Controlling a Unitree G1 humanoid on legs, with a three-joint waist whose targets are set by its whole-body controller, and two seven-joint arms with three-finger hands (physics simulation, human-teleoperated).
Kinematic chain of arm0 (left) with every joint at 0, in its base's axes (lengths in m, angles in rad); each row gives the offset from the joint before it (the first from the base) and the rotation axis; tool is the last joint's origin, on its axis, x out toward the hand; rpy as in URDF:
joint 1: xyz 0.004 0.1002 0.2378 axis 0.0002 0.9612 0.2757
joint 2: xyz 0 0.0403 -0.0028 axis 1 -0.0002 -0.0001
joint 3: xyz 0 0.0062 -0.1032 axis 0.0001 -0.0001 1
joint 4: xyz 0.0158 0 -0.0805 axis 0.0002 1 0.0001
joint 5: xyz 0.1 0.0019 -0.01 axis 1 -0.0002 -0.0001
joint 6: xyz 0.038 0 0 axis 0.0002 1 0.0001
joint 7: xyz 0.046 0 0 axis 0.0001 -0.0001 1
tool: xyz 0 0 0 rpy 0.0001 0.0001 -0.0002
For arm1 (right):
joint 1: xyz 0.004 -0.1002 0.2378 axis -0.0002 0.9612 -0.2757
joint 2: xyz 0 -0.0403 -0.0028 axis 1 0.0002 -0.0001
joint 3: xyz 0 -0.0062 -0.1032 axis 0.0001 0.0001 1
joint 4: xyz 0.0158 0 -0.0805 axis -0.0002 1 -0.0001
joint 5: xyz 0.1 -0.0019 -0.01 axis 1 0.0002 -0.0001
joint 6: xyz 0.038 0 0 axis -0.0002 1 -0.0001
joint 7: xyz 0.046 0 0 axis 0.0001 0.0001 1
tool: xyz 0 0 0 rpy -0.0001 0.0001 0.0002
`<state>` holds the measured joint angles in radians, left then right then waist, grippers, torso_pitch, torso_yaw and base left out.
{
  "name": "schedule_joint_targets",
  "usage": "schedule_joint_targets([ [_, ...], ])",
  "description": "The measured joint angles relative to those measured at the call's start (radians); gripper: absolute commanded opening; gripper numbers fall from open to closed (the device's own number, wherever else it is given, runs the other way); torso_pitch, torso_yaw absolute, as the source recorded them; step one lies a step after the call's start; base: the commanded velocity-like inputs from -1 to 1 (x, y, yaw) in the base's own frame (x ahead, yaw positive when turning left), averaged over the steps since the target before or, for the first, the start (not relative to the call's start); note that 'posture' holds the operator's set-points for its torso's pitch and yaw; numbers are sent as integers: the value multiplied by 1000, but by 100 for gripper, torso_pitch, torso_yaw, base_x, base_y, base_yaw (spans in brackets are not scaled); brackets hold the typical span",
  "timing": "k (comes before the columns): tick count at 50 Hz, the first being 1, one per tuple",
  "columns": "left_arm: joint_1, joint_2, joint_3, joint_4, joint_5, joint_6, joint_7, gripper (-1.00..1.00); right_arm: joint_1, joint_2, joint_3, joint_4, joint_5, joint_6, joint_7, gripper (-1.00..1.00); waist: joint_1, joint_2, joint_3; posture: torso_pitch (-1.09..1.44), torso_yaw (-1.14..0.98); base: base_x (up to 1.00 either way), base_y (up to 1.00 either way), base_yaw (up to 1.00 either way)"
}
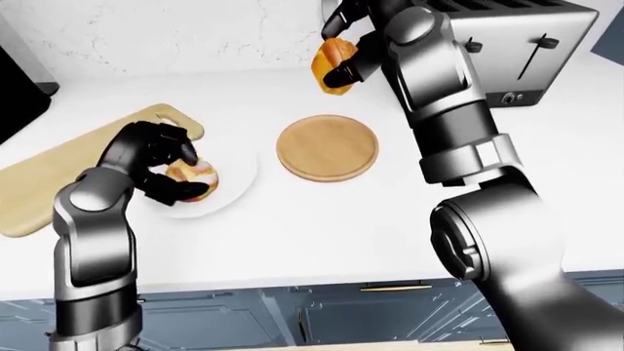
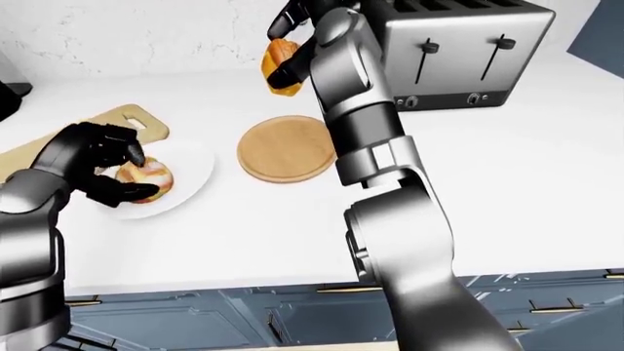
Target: Place all breads on the cutting board.
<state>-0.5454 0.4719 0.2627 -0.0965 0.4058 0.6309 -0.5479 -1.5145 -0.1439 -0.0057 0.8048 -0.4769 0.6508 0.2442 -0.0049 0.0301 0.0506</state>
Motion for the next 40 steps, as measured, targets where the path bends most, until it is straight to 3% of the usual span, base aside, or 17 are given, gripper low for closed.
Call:
schedule_joint_targets([
  [11,-102,43,-11,14,-23,65,-11,-100,-10,3,-5,26,10,-10,-9,-100,0,-1,4,0,0,0,0,0],
  [17,-242,85,-28,54,-36,133,-38,-100,-21,16,-55,-1,73,45,-45,-100,1,-1,6,0,0,0,0,0],
  [21,-395,90,-29,143,-60,216,-26,-100,-10,13,-84,-69,167,124,-87,-100,3,-5,7,0,0,0,0,0],
  [29,-667,46,-35,379,-156,300,118,-100,10,-8,-81,-199,312,248,-133,-100,3,-14,9,0,0,0,0,0],
  [40,-845,46,-64,599,-288,326,304,-100,-45,-75,-61,-208,366,331,-161,-100,-1,-20,18,0,0,0,0,0],
])
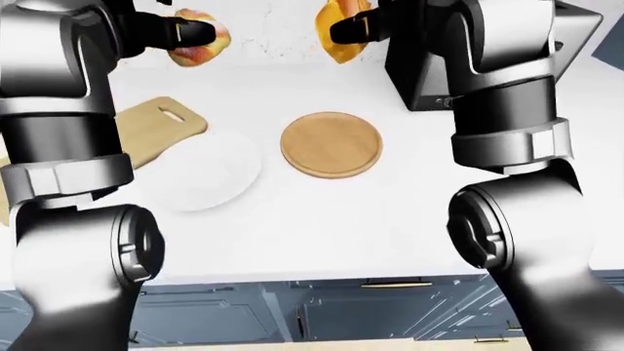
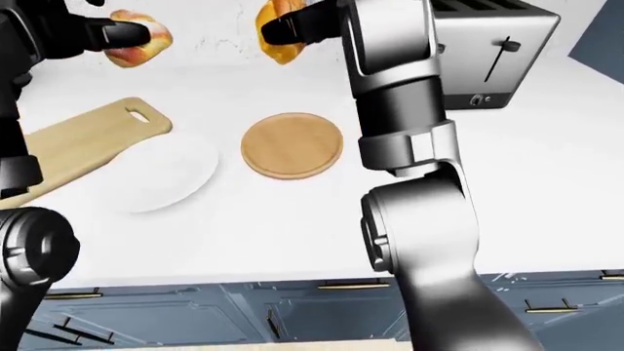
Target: Place all breads on the cutting board.
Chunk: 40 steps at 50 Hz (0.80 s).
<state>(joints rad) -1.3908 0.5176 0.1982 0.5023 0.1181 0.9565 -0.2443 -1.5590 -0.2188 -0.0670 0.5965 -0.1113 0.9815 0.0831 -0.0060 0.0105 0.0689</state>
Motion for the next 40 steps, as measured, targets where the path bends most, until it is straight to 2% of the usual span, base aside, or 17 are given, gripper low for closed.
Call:
schedule_joint_targets([
  [3,-24,0,-6,24,-22,-8,29,-100,-6,-5,0,-9,4,9,-1,-100,0,0,0,0,0,0,5,0],
  [6,-31,-3,-18,60,-39,-21,53,-100,-1,-6,-1,-3,13,13,-1,-100,-2,11,-28,0,0,0,18,0],
  [10,-48,1,-30,58,-58,-39,62,-100,-6,-20,-11,0,14,8,-9,-100,-5,37,-46,0,0,0,23,0],
  [12,-49,7,-29,51,-63,-49,66,-100,-11,-23,-13,-5,13,2,-15,-100,-6,62,-46,0,0,0,27,0],
  [15,-17,18,-26,23,-62,-46,70,-100,2,-10,-2,-23,20,-2,-15,-100,0,58,-32,0,0,0,27,0],
  [17,-1,22,-21,29,-60,-38,74,-100,5,3,7,-13,31,-3,-9,-100,1,66,-27,0,0,0,27,0],
  [20,-1,18,-27,37,-61,-30,75,-100,12,5,9,-6,43,-4,-4,-100,-9,48,-30,0,0,0,15,0],
  [23,-14,17,-31,22,-68,-32,71,-100,10,-3,2,-16,39,-7,-11,-100,-15,34,5,0,0,0,0,0],
  [26,-17,20,-29,24,-69,-30,73,-100,8,-4,2,-26,36,-6,-18,-100,-14,23,20,0,0,0,4,0],
  [29,-3,20,-29,45,-66,-20,75,-100,17,5,10,-23,41,2,-17,-100,-8,-1,-11,0,0,0,24,0],
  [34,-14,20,-27,35,-65,-19,79,-100,14,4,11,-21,48,7,-13,-100,2,-56,-26,0,0,0,26,0],
  [35,-19,18,-28,32,-66,-24,80,-100,13,0,9,-22,47,5,-14,-100,1,-56,-29,0,0,0,27,0],
  [36,-20,12,-31,31,-68,-29,80,-100,16,-5,6,-25,45,2,-16,-100,-5,-40,-27,0,0,0,27,0],
  [37,-20,6,-37,34,-72,-31,78,-100,21,-9,1,-24,41,1,-19,-100,-8,-37,-29,0,0,0,27,0],
  [40,-22,3,-45,41,-81,-27,72,-100,26,-15,-5,-9,27,5,-29,-100,-7,-40,-45,0,0,0,27,0],
])
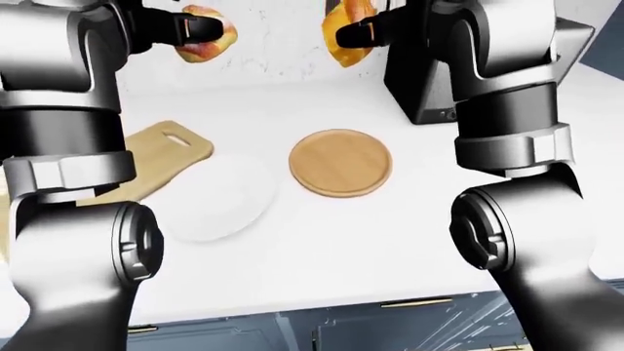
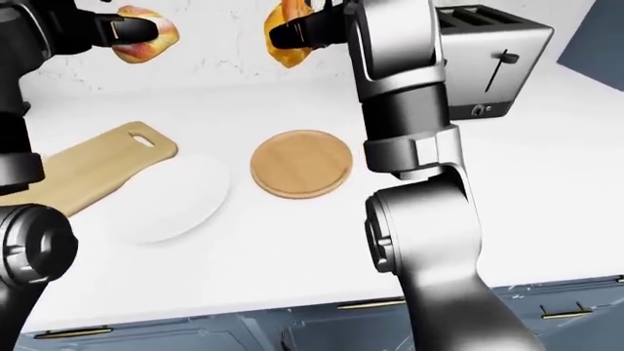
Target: Place all breads on the cutting board.
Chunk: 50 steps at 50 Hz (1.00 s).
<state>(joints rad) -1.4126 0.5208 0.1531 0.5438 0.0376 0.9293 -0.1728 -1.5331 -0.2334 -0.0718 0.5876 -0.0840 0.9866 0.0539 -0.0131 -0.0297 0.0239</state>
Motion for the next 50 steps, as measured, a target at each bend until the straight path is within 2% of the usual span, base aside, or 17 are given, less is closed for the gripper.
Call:
schedule_joint_targets([
  [2,-5,7,3,-3,1,-2,0,-100,-2,1,0,-6,-3,-2,-4,-100,4,13,2,0,0,0,27,0],
  [7,-6,17,10,-9,7,-9,2,-100,-13,3,0,5,1,-20,-3,-100,1,69,12,0,0,0,36,0],
  [12,2,16,12,0,3,-7,3,-100,-16,10,4,32,3,-27,-4,-100,-3,81,9,0,0,0,61,0],
  [14,0,18,13,1,1,-9,4,-100,-22,10,4,35,3,-29,-5,-100,-6,111,12,0,0,0,61,0],
  [15,-1,21,14,2,2,-10,5,-100,-26,12,5,32,3,-31,-5,-100,-4,135,12,0,0,0,61,0],
  [17,20,26,23,3,5,-11,10,-100,-12,28,13,18,9,-38,-2,-100,12,119,26,0,0,0,61,0],
  [21,18,23,22,0,9,7,20,-100,0,30,21,26,26,-23,14,-100,5,114,29,0,0,0,18,0],
  [23,5,23,19,-12,5,0,19,-100,-3,25,16,18,21,-20,9,-100,9,93,23,0,0,0,0,0],
  [26,9,28,21,-10,3,-9,18,-100,-9,27,14,-2,16,-25,2,-100,15,80,24,0,0,0,3,0],
  [30,26,29,24,12,10,11,23,-100,-6,37,21,-15,25,-27,4,-100,29,68,10,0,0,0,37,0],
  [35,18,22,19,-7,6,8,22,-100,4,34,16,-12,29,-25,4,-100,26,38,32,0,0,0,63,0],
  [37,8,19,14,-10,4,7,20,-100,14,29,15,-9,26,-20,2,-100,24,41,44,0,0,0,0,0],
  [41,0,20,13,-13,0,-1,15,-100,17,26,10,0,17,-13,-6,-100,13,71,51,0,0,0,0,0],
  [44,0,24,17,-1,2,-4,17,-100,5,28,10,4,19,-24,-9,-100,7,68,64,0,0,0,0,0],
  [46,2,27,18,8,5,-5,18,-100,-3,31,12,5,22,-30,-8,-100,8,57,73,0,0,0,6,0],
  [47,7,26,18,14,6,-4,18,-100,-3,34,14,8,23,-32,-8,-100,8,46,61,0,0,0,31,0],
  [50,9,26,18,25,8,4,20,-100,-6,39,21,15,30,-28,-2,-100,12,-12,38,0,0,0,49,0],
])
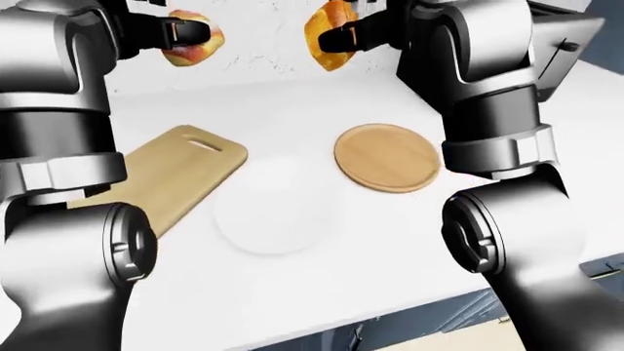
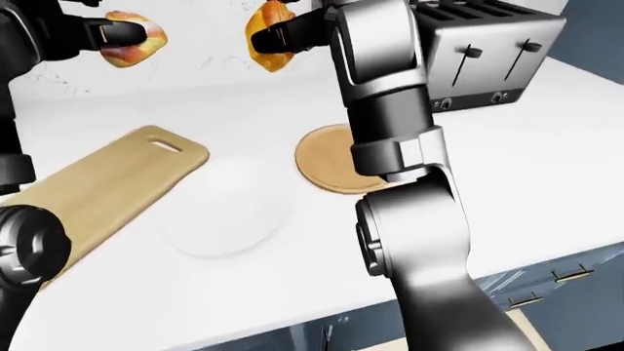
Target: Place all breads on the cutting board.
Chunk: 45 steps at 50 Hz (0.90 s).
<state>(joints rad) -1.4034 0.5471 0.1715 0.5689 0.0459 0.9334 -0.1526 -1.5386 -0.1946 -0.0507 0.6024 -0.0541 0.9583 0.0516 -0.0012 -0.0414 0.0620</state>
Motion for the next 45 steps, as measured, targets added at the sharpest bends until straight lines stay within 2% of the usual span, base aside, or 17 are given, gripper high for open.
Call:
schedule_joint_targets([
  [2,-3,-12,-4,-12,-3,-6,0,-100,3,-11,-7,-6,-2,-2,0,-100,-14,-3,-1,0,0,0,82,0],
  [4,1,-20,-12,-10,-11,-8,-4,-100,11,-15,-15,8,-11,-1,-6,-100,-29,-8,-34,0,0,0,83,0],
  [6,-3,-15,-9,-14,-15,-7,-5,-100,8,-14,-15,18,-18,-3,-14,-100,-27,-2,-45,0,0,0,83,0],
  [13,-5,-11,-5,-37,-15,-13,2,-100,18,-12,-10,1,-19,-4,-9,-100,-36,58,-33,0,0,0,68,0],
  [14,-8,-13,-8,-35,-17,-13,1,-100,19,-14,-10,2,-19,-1,-7,-100,-39,78,-29,0,0,0,0,0],
  [16,-21,-8,-7,-38,-20,-17,1,-100,6,-14,-14,0,-23,-3,-8,-100,-46,117,9,0,0,0,0,0],
  [17,-18,-3,-2,-41,-20,-20,2,-100,3,-7,-13,-6,-24,-8,-9,-100,-39,130,14,0,0,0,0,0],
  [20,13,4,10,-17,-11,-14,11,-100,20,18,7,-4,-9,-11,4,-100,-14,82,26,0,0,0,7,0],
  [22,21,3,8,8,-5,4,17,-100,27,29,17,15,2,-1,13,-100,-5,39,11,0,0,0,53,0],
  [24,10,-6,4,4,-4,10,20,-100,23,20,14,13,7,10,18,-100,-16,-4,17,0,0,0,85,0],
  [25,12,-13,-1,-7,-8,7,18,-100,28,14,7,4,4,12,16,-100,-22,-7,18,0,0,0,85,0],
  [28,10,-20,-12,-8,-22,1,8,-100,38,0,-7,-3,-14,11,3,-100,-21,2,-24,0,0,0,50,0],
  [32,-26,-1,2,-41,-23,-30,11,-100,12,-6,-15,-36,-27,-2,-3,-100,-23,99,4,0,0,0,0,0],
  [35,-6,4,12,-19,-15,-31,20,-100,22,20,2,-31,-9,-10,10,-100,-4,68,20,0,0,0,0,0],
  [39,5,-20,-9,6,-19,-7,19,-100,35,14,6,-6,1,7,21,-100,7,9,15,0,0,-2,0,75],
  [40,7,-22,-13,7,-23,-2,16,-100,37,12,2,-5,-3,10,17,-100,13,5,13,0,0,-3,0,100],
  [45,-6,-2,6,-14,-16,-9,23,-100,44,13,-1,-32,-6,8,12,-100,11,44,5,0,0,-1,0,40],
])
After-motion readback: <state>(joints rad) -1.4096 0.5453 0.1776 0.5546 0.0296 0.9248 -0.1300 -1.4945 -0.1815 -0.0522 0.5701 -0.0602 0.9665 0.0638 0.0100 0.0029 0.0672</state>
